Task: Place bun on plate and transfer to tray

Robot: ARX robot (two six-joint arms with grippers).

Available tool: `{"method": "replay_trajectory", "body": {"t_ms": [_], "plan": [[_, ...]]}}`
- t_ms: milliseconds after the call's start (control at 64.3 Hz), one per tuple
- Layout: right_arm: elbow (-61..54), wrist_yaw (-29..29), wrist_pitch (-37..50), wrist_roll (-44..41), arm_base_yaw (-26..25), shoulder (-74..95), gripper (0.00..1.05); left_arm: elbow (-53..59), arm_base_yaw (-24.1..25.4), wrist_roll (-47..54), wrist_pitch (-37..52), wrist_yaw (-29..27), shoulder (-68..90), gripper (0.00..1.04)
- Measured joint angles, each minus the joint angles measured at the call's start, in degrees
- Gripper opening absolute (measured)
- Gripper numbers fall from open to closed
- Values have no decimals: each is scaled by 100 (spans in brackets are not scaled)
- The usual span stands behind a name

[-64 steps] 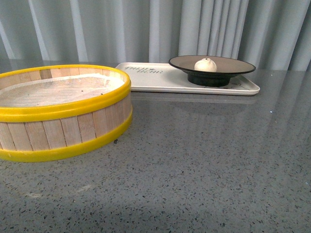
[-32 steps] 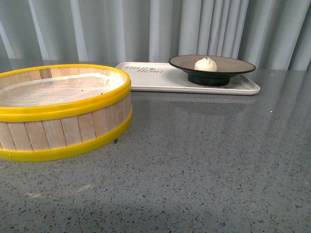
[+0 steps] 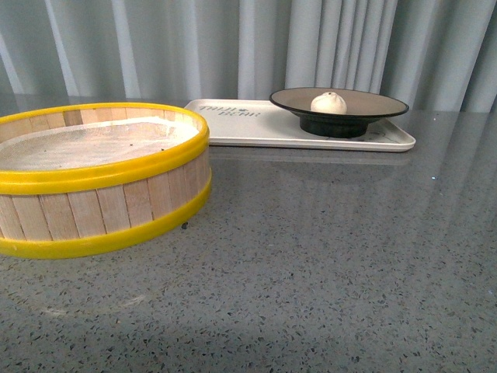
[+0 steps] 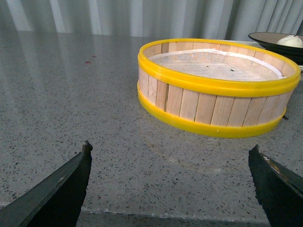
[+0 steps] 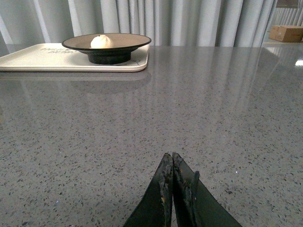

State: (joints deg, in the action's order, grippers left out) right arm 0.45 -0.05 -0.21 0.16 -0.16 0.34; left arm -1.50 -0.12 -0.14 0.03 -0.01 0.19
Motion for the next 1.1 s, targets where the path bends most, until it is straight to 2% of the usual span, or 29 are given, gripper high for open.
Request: {"method": "replay_trajectory", "body": {"t_ms": [218,700,778,1104], "plan": [[0,0,0,-7,0,-9,4,0,0,0,0,0,0,98],[0,0,0,-4,0,-9,82,0,0,0,0,0,0,98],[0,0,0,0,0,-9,97,0,0,0,0,0,0,98],[0,0,0,-2,0,-9,96,0,0,0,0,0,0,98]]}}
